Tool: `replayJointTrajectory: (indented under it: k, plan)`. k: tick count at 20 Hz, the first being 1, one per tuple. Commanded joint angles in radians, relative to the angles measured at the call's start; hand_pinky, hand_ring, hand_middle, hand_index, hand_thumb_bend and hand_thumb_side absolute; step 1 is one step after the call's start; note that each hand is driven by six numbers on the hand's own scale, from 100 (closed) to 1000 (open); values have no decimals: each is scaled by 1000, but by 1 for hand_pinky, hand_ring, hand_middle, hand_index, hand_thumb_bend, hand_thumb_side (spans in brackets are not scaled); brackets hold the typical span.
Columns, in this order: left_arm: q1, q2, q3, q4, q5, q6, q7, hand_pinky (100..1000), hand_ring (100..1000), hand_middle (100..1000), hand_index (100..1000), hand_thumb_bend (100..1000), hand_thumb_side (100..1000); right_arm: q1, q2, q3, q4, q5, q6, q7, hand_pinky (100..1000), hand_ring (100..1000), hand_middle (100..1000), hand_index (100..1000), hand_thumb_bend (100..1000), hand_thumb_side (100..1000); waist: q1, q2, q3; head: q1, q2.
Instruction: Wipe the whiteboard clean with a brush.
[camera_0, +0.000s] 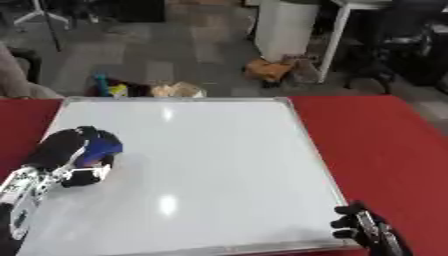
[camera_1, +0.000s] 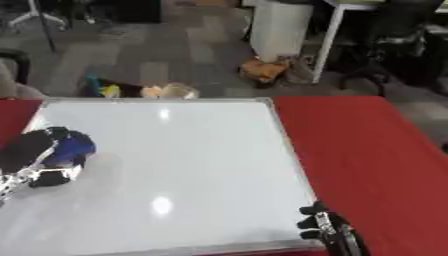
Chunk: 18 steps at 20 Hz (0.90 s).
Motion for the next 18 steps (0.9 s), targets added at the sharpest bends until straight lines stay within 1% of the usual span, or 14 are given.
replayJointTrajectory:
  k: [1,9,18]
  plan:
    - [-20,14,15,6,-11,11,9,580,591,657,857,137,474,-6,-6,-5,-15,1,1,1,599,632,476,679,100,883,1,-8,0,-2,-11]
    - [-27,4,29,65,-42,45,19,581,592,657,857,122,495,-6,-2,-4,-18,3,2,2,599,632,476,679,100,883,-5,-1,-1,-2,-20]
    - [-51,-10,34,118,-66,62,17,584,597,660,854,118,508,-11,4,-1,-20,6,2,5,599,631,476,679,100,885,-10,15,-10,1,-32]
